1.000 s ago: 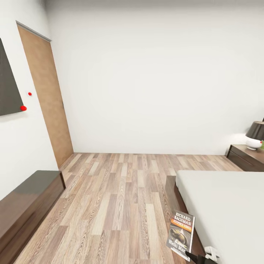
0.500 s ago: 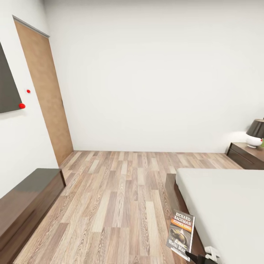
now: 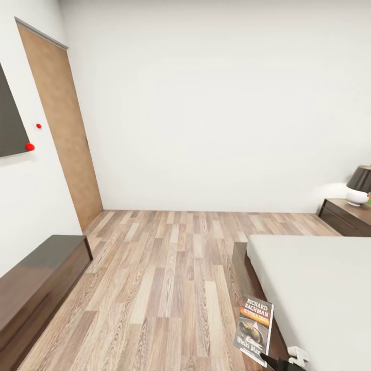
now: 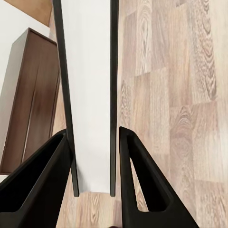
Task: In the bedroom, move the book from the bed onto either nightstand, and place the two sandals side by side next to the bed.
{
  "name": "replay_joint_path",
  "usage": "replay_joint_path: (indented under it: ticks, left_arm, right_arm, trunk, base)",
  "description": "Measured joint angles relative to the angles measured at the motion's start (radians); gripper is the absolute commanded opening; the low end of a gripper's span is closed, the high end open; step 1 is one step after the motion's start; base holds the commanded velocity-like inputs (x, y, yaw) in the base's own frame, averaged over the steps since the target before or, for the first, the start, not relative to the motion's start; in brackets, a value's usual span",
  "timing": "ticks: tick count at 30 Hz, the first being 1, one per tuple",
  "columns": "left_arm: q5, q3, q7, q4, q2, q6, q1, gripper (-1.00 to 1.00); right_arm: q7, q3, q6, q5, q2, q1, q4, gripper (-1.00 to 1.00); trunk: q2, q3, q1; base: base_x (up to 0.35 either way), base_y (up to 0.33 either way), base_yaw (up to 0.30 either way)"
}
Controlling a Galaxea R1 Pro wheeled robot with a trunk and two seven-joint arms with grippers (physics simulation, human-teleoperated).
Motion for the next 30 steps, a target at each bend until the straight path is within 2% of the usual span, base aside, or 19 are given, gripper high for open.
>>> replay_joint_path:
  ticks: [21,30]
  left_arm:
    - [0.0,0.0,0.0,0.0,0.0,0.0,0.0,1.0]
    - [0.0,0.0,0.0,0.0,0.0,0.0,0.0,1.0]
  right_arm:
    - [0.0,0.0,0.0,0.0,0.0,0.0,0.0,-1.0]
    - [0.0,0.0,0.0,0.0,0.0,0.0,0.0,-1.0]
  trunk:
    - [0.0,-0.033,0.0]
    - [0.0,-0.036,0.0]
  base:
    - [0.0,0.0,0.0]
    - [0.0,0.0,0.0]
